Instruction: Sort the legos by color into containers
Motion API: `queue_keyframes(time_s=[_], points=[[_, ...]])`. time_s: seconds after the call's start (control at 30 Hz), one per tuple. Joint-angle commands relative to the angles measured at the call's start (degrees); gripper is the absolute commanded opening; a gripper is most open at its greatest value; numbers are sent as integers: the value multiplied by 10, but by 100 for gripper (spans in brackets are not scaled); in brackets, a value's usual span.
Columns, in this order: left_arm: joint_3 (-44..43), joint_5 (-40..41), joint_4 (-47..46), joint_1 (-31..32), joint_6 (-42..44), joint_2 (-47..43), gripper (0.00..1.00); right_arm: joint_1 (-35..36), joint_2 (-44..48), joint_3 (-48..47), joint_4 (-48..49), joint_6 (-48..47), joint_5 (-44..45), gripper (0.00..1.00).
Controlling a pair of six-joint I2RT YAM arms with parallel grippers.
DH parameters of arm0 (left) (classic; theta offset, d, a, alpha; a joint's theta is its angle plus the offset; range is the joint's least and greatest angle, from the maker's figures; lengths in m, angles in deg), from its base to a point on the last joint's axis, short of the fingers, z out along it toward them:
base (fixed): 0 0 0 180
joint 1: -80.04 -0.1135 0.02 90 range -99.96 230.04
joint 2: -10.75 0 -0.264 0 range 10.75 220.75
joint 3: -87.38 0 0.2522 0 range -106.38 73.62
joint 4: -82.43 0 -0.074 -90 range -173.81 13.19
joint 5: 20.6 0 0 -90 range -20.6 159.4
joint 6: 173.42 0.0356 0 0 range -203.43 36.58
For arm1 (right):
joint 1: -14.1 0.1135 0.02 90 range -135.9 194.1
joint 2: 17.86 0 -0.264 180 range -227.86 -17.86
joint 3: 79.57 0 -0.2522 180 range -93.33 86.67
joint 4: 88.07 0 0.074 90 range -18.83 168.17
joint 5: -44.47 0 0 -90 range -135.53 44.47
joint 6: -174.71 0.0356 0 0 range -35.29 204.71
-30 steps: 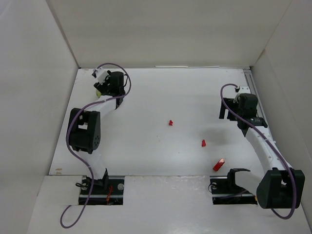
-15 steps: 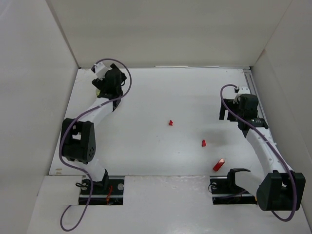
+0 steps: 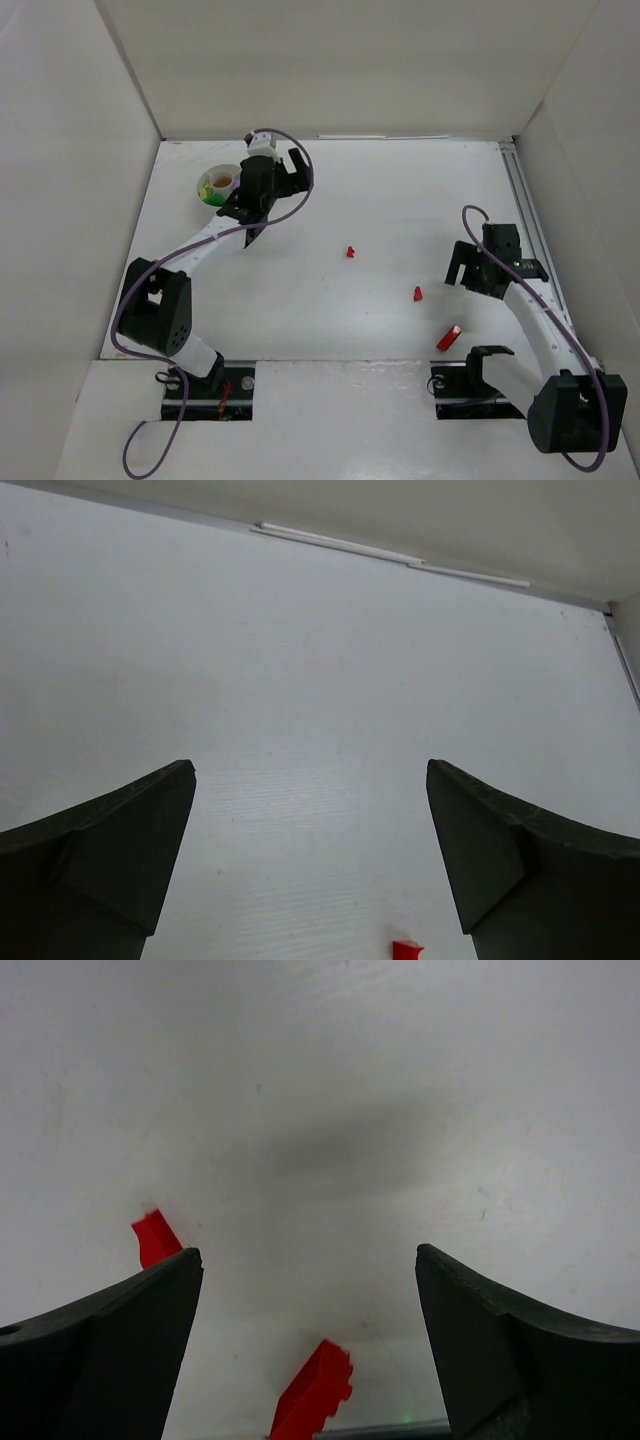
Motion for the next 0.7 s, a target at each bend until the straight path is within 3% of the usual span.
queue_keyframes(time_s=[0.0,0.17,0.3,0.67], points=[[8,-33,-9,3,27,-9,100,21,28,-3,-85,96,-1,91],[27,-47,-15,3,32,-16,100,38,40,-3,-166,151,34,91],[27,-47,-15,3,37,-16,100,51,47,8,-174,167,-8,88],[50,-2,-4,3,49,-46,100,75,-86,-5,-218,172,-65,75]])
